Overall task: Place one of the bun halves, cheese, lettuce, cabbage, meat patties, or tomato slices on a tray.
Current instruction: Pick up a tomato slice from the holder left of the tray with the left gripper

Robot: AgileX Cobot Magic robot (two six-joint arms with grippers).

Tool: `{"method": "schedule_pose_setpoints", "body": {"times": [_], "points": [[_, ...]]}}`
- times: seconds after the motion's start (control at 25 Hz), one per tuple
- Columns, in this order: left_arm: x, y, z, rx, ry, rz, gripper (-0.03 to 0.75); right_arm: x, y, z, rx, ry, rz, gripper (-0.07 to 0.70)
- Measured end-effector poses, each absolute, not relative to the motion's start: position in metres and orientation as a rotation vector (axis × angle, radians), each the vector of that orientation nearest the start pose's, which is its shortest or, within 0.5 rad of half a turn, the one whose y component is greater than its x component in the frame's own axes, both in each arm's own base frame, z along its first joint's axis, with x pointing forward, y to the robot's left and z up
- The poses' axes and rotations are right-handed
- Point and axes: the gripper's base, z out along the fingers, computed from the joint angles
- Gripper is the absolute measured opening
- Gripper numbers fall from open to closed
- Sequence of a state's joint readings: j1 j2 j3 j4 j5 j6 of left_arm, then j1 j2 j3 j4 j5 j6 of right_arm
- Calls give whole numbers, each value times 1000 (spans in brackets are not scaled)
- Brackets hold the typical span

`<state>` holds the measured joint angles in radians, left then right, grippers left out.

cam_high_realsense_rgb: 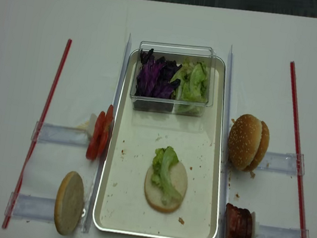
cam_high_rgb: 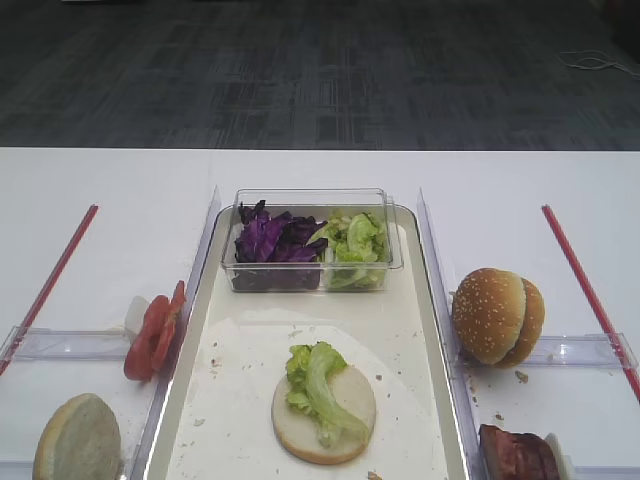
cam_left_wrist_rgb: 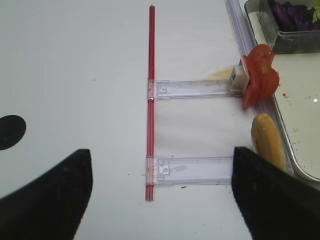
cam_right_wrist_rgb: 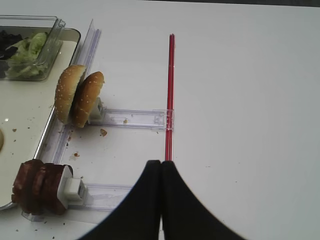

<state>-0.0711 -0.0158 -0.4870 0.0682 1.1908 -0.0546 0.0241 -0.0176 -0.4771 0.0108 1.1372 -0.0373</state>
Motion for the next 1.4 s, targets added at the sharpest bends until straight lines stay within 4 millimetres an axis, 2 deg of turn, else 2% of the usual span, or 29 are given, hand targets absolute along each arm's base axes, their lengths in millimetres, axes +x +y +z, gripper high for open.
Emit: {"method": "schedule_pose_setpoints", "body": {"times": [0.48, 0.72, 1.08, 1.4], "points": [[-12, 6, 264, 9, 2169, 9, 538, -8, 1, 265, -66, 2125, 5, 63], [-11, 5, 264, 66, 2174, 11, 538, -8, 1, 265, -66, 2125, 5, 63], [23, 1, 263, 65, 2402, -4, 538, -8, 1, 265, -66, 2125, 5, 63], [55, -3, 277, 34, 2577, -33, 538, -8, 1, 265, -66, 2125, 5, 63]]}}
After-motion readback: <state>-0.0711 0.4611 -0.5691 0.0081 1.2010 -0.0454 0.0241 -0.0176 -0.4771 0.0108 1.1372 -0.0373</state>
